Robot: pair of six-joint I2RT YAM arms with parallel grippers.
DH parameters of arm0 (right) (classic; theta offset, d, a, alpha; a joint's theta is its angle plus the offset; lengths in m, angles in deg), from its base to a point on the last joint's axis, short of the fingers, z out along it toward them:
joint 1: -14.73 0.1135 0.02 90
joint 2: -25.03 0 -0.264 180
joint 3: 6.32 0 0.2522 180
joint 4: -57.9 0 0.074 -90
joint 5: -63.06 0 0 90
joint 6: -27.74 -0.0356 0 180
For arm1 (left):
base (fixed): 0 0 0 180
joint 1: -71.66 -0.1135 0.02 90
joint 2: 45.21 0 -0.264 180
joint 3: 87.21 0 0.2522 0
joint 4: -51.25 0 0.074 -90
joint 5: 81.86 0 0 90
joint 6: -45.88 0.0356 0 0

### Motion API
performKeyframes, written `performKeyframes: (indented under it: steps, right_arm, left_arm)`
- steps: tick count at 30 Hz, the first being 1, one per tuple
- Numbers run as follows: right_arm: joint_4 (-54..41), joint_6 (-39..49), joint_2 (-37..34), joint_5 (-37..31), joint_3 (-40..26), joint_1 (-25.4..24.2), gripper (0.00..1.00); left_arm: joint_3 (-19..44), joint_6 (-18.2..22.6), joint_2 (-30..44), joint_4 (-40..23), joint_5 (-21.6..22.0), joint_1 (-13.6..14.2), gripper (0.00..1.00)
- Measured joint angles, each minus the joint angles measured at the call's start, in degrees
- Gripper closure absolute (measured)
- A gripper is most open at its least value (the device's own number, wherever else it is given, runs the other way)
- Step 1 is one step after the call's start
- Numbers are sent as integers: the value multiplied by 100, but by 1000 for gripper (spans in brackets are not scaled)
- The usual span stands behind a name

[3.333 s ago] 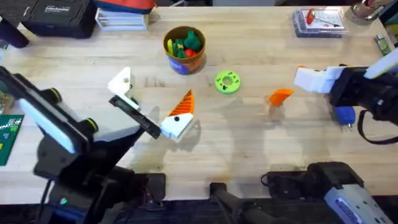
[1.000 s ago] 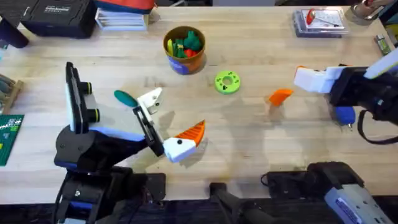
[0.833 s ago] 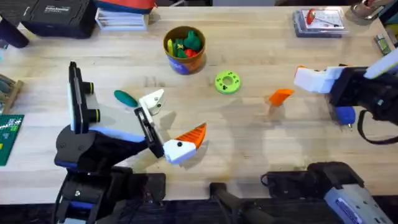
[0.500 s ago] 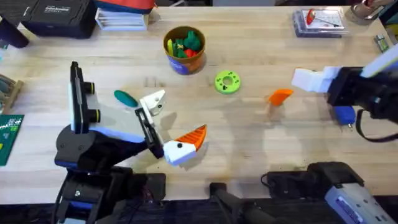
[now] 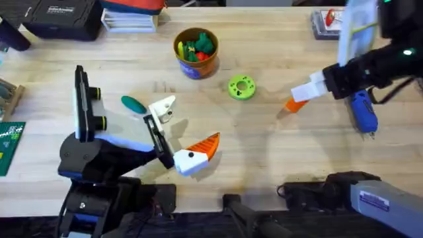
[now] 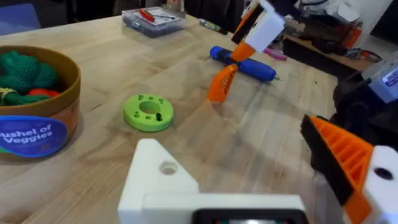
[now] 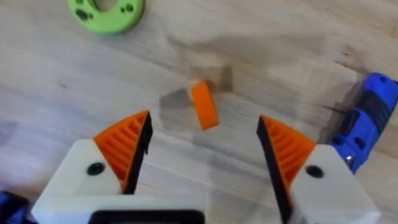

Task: Pick up the gripper from the table and insert it into the empty holder that is missing its gripper. Then pick up a screw, insert it into the mounting hole, and use the screwdriver to tighten it. Finally, clean up the table by picking up the vegetable and placing it into the bucket.

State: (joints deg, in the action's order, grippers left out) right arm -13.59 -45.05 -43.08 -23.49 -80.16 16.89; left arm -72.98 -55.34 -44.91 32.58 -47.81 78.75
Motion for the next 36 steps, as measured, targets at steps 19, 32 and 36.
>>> performKeyframes:
  steps: [19,32,36]
  right_arm:
    - [-4,1585,-1620,-466,0,138,278]
    - [94,1603,-1633,-248,-11,138,992]
    - [-107,1454,-1399,-211,-98,138,993]
  left_arm:
    - [0,0,1,2,0,0,15]
    - [0,0,0,2,0,0,15]
    - [0,0,0,0,0,0,14]
